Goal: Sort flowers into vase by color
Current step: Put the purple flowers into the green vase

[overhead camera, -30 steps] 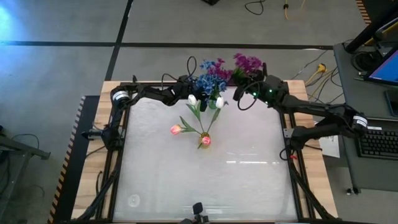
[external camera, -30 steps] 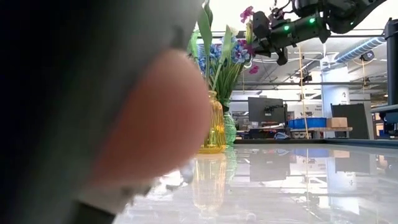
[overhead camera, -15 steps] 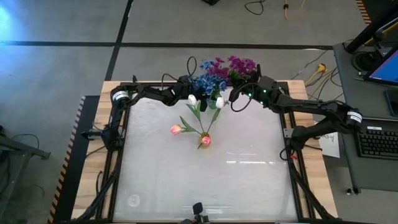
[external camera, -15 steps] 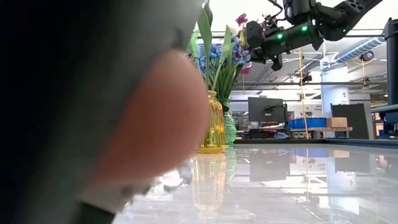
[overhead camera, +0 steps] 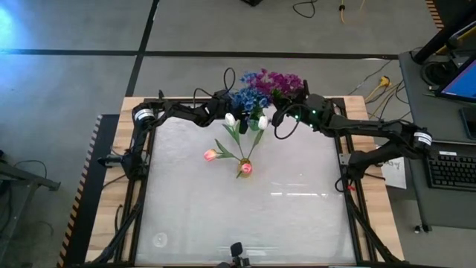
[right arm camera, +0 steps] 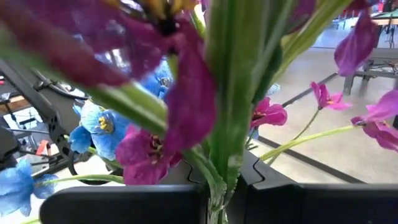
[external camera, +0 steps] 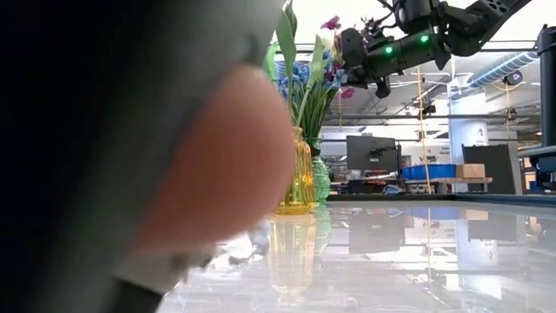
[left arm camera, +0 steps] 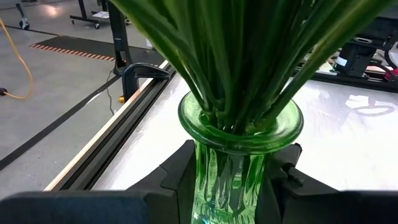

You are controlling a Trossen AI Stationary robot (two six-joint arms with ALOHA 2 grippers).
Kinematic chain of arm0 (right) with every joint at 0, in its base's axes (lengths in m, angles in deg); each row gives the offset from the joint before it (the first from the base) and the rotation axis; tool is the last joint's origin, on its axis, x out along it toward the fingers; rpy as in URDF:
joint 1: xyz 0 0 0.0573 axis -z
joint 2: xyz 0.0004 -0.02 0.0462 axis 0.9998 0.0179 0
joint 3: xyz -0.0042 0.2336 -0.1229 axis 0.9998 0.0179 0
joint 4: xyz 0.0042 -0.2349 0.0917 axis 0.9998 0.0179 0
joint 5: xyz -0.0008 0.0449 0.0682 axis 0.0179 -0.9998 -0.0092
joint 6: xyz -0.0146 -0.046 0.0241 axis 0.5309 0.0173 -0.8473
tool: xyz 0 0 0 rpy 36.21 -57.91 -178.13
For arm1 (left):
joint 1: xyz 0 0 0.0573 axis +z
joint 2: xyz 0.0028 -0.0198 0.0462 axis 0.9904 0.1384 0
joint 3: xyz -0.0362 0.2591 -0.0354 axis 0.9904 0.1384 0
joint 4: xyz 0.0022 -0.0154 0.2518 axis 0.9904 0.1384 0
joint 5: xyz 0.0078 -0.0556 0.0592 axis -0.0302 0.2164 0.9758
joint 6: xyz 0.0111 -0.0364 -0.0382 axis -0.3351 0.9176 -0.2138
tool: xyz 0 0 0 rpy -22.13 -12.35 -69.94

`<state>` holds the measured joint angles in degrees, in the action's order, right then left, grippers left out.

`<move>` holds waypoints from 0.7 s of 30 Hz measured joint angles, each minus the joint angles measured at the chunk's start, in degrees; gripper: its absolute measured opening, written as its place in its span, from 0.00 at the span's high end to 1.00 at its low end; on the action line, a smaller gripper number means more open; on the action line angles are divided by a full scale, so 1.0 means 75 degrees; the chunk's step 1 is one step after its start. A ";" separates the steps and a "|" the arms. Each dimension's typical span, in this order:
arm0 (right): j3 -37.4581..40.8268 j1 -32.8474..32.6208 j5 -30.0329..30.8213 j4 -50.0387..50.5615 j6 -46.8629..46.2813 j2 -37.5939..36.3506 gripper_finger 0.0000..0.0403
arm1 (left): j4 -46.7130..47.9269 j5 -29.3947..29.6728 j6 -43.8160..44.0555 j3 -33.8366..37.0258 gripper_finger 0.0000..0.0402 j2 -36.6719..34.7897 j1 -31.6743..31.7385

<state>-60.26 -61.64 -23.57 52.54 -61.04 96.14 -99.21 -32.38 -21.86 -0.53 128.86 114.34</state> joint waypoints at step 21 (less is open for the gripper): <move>-0.0161 -0.0030 -0.0219 0.0094 0.0021 0.0254 0.97 | -0.0008 0.0012 -0.0015 0.0006 0.75 0.0003 -0.0003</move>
<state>-61.46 -61.87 -25.21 53.25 -60.88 98.04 -99.26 -32.29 -21.97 -0.49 128.88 114.32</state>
